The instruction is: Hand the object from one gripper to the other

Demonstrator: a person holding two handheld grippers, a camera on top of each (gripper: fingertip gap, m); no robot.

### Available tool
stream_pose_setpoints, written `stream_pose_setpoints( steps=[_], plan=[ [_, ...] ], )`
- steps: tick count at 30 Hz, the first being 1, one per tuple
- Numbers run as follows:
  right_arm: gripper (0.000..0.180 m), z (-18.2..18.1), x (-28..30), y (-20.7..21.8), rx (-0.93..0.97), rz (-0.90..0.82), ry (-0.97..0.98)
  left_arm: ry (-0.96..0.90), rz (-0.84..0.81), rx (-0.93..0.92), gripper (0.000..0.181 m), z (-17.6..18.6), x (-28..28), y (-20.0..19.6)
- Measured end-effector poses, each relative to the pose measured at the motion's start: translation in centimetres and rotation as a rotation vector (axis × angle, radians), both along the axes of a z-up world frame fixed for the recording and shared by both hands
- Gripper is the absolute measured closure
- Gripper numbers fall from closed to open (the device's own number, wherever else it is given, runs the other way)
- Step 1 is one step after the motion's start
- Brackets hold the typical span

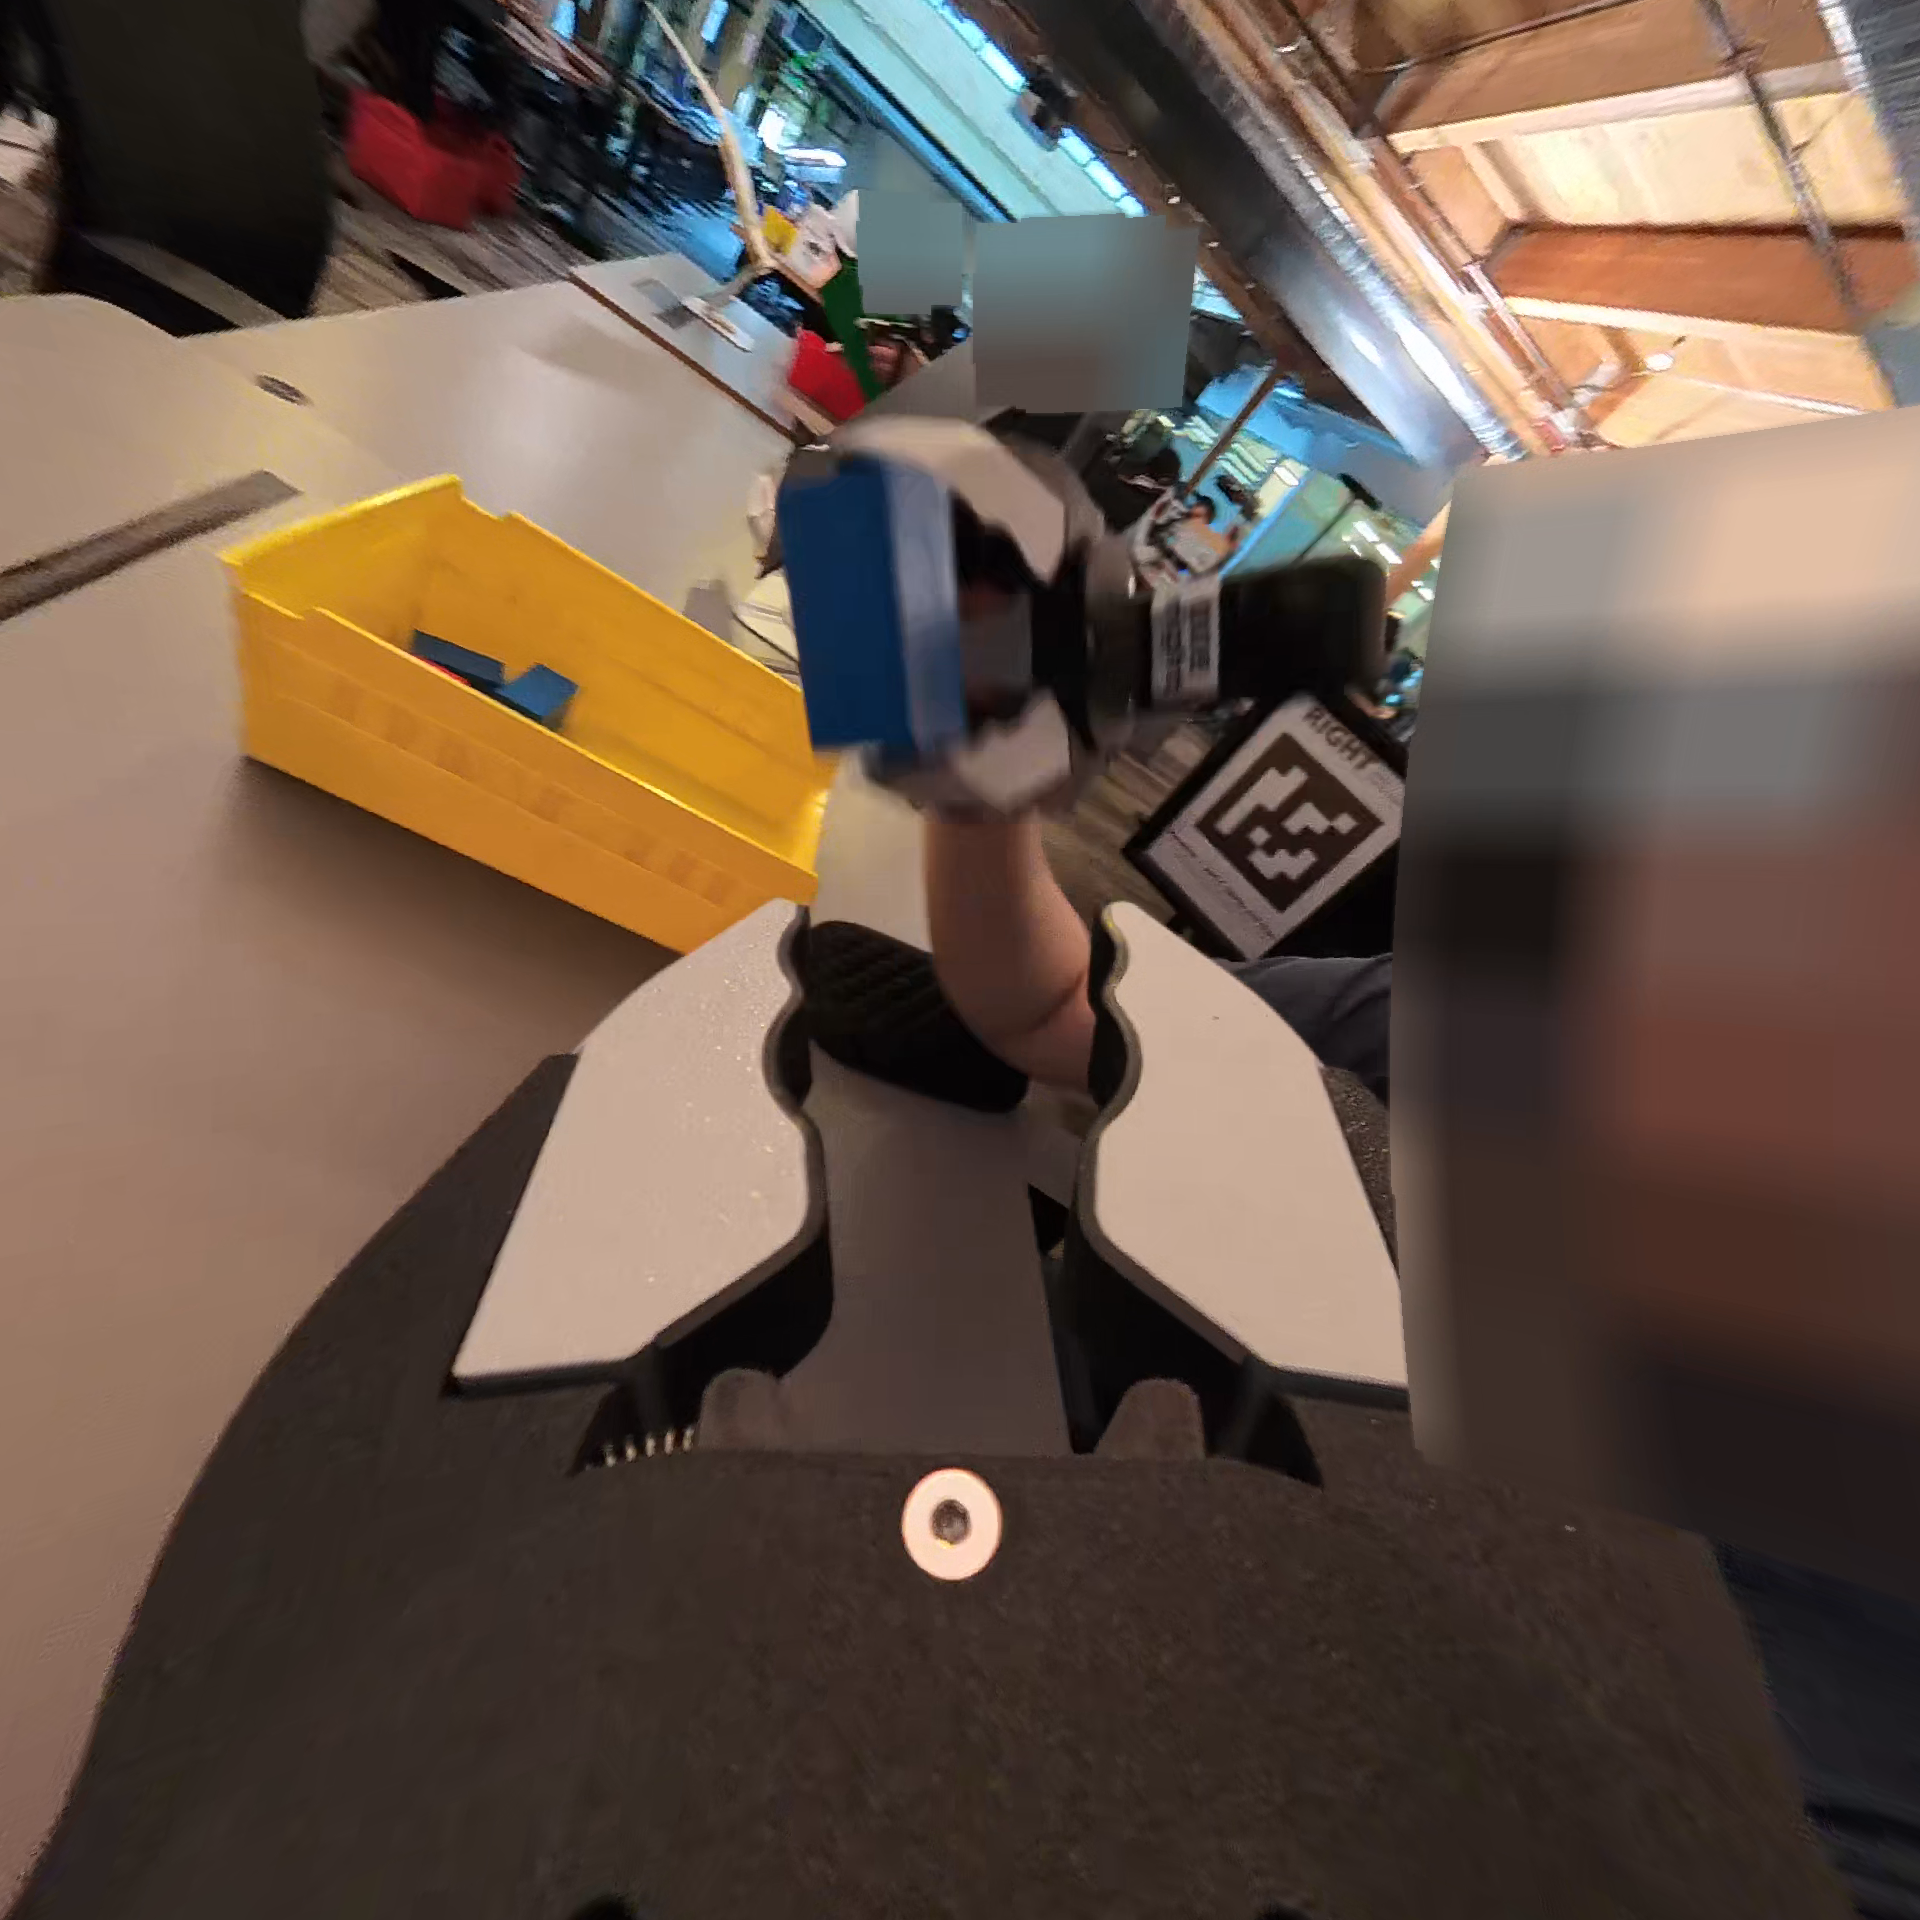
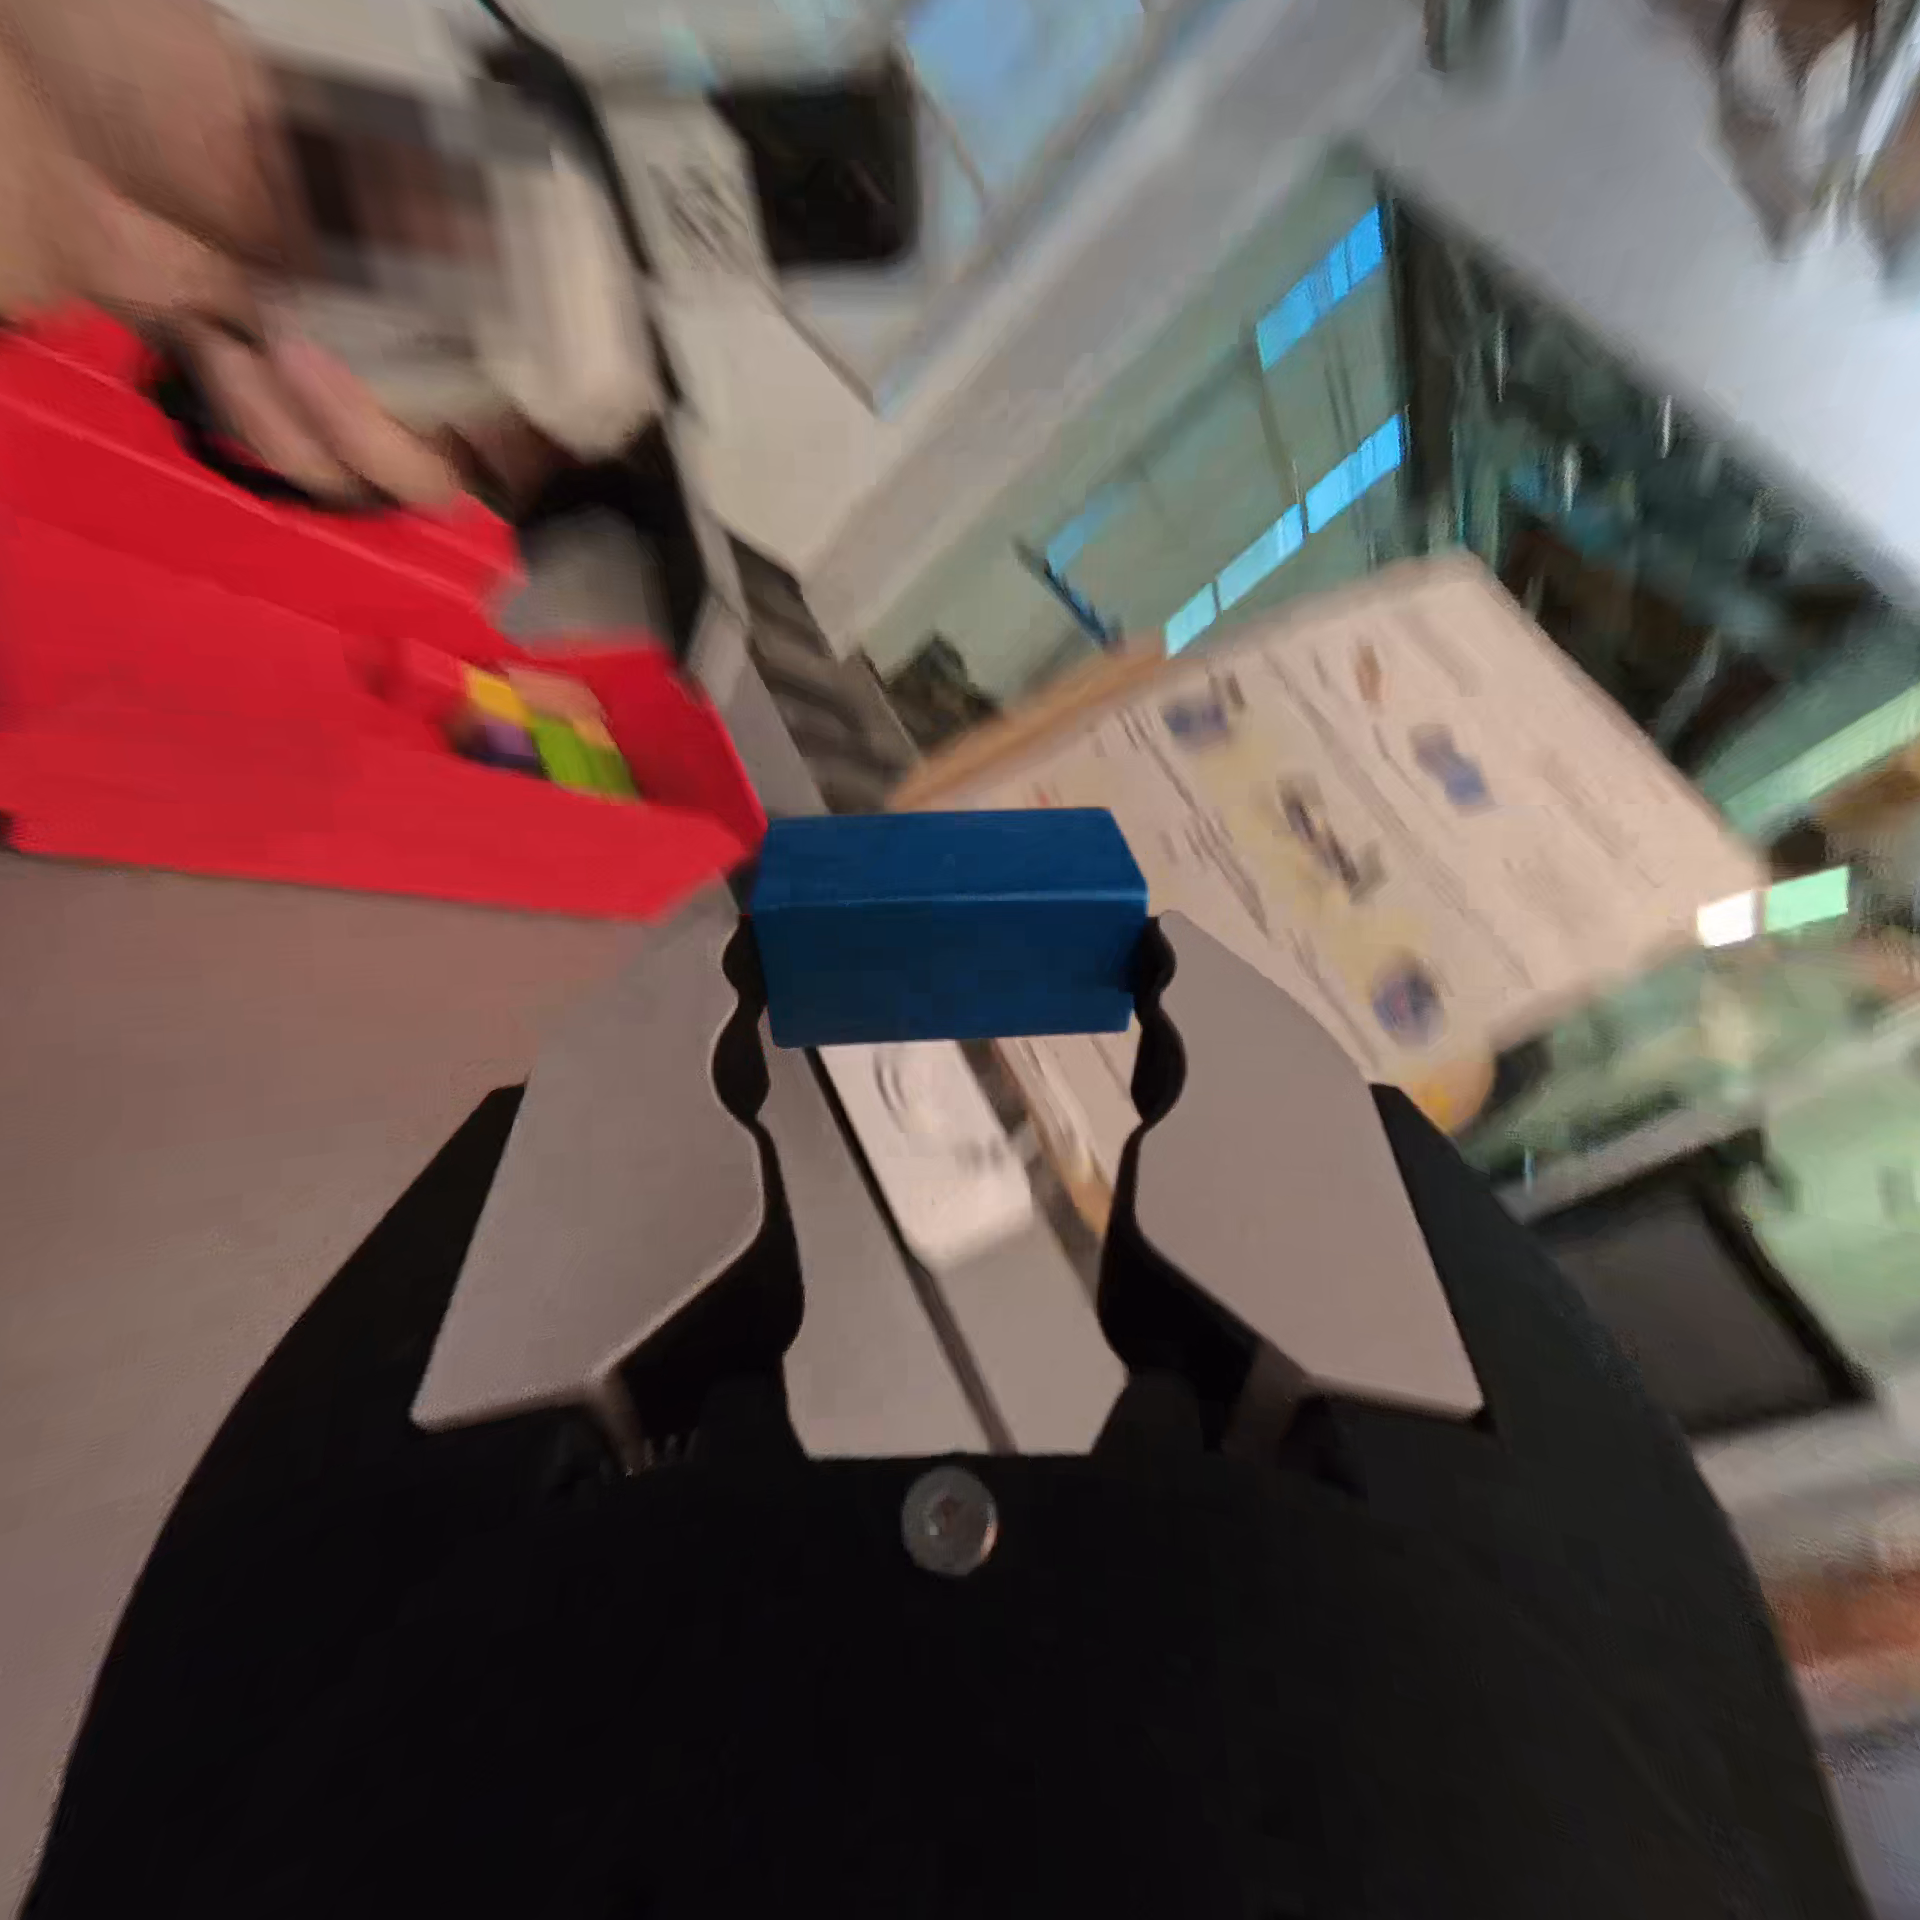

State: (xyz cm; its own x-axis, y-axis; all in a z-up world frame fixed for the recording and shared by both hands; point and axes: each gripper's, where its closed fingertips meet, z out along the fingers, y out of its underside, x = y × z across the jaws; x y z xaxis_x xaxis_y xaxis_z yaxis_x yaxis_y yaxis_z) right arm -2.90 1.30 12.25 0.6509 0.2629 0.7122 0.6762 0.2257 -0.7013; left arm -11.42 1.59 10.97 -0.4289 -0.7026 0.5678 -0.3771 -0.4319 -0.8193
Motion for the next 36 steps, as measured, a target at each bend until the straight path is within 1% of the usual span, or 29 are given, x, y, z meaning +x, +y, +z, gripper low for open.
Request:
stream_pose_setpoints(
  steps=[2,4,6,9,11,12,14,17,20,24,29,36],
  plan=[
    [0.110,0.2,8.7,0.1,-0.124,-0.271,0.139,-0.008,0.034,0.025,0.131,0.5,-0.9,0.6],
    [0.109,-2.2,17.2,-0.9,-0.286,-0.502,0.346,-0.019,0.066,0.037,0.133,1.0,-1.5,1.1],
    [0.109,-6.8,23.0,-2.3,-0.465,-0.661,0.549,-0.037,0.070,0.036,0.135,1.5,-1.9,1.2],
    [0.109,-14.3,27.1,-3.8,-0.690,-0.829,0.693,-0.048,0.054,0.020,0.137,1.8,-2.2,1.0],
    [0.109,-18.3,28.1,-5.3,-0.829,-0.941,0.706,-0.051,0.061,0.011,0.138,1.9,-2.1,1.1],
    [0.109,-19.6,28.4,-5.8,-0.868,-0.982,0.709,-0.049,0.064,0.009,0.138,1.9,-2.1,1.1],
    [0.109,-21.7,28.7,-6.7,-0.957,-1.047,0.709,-0.047,0.060,0.007,0.139,1.9,-2.2,1.0],
    [0.110,-23.7,29.4,-7.8,-1.064,-1.126,0.677,-0.053,0.058,0.009,0.140,2.0,-2.4,0.9],
    [0.109,-25.0,30.0,-8.3,-1.140,-1.167,0.656,-0.043,0.064,0.021,0.141,1.9,-2.4,1.0],
    [0.109,-26.5,29.8,-8.4,-1.244,-1.166,0.683,-0.031,0.068,0.023,0.141,1.6,-2.3,1.2],
    [0.109,-27.2,30.9,-8.5,-1.254,-1.218,0.644,-0.029,0.067,0.025,0.142,1.6,-2.3,1.2],
    [0.109,-27.2,31.7,-8.5,-1.244,-1.247,0.637,-0.023,0.060,0.032,0.142,1.6,-2.2,0.9]
  ],
)
